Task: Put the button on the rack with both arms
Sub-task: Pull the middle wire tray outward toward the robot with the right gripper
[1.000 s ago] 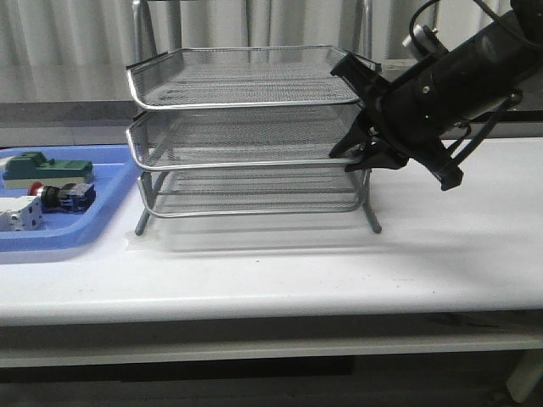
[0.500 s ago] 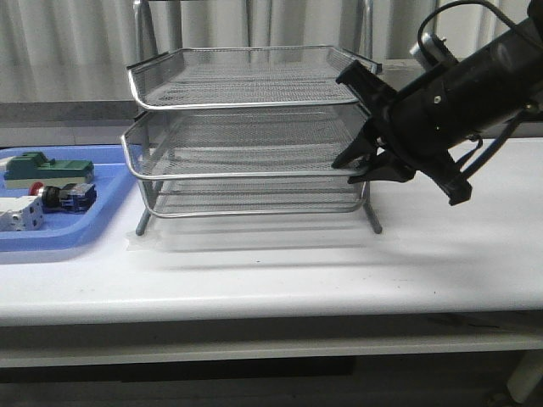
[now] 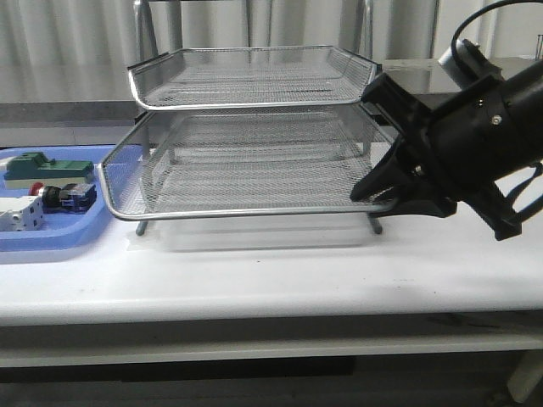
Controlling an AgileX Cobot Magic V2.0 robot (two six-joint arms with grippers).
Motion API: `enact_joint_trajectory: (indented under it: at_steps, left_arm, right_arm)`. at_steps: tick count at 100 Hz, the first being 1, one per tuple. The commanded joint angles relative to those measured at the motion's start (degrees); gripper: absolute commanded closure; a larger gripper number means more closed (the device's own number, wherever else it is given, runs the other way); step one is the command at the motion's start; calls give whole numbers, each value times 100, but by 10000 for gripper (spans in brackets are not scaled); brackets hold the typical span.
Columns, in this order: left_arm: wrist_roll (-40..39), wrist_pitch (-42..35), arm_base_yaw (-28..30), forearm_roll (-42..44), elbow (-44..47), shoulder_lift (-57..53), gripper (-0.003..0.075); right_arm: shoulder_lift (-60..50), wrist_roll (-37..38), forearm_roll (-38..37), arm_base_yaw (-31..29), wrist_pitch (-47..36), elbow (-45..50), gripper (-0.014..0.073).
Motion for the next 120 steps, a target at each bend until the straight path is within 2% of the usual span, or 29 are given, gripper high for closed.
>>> enact_joint_trajectory:
  at_steps: [1,49,58,75,84,120]
  left_arm:
    - [-63,-476,16,-43,264,-193,741]
    - [-63,-476,16,-43,264,-193,741]
    - [-63,-476,16,-43,264,-193,741]
    - [-63,-476,16,-43,264,-193,741]
    - [-63,-476,16,-43,264,-193,741]
    - [-63,-476,16,-43,264,-193,741]
  right_arm:
    - [-231,-309,-426,15,-95,191,643]
    - [-429,-534,-451,15,178,427,636]
    - [-429,-547,-451,15,338,427,550]
    - [-467,-580,-455,15,361,427,206]
    - [-587,-584,-455,15,268,427,83]
    - [-1371,-584,-560,9,103,427,69]
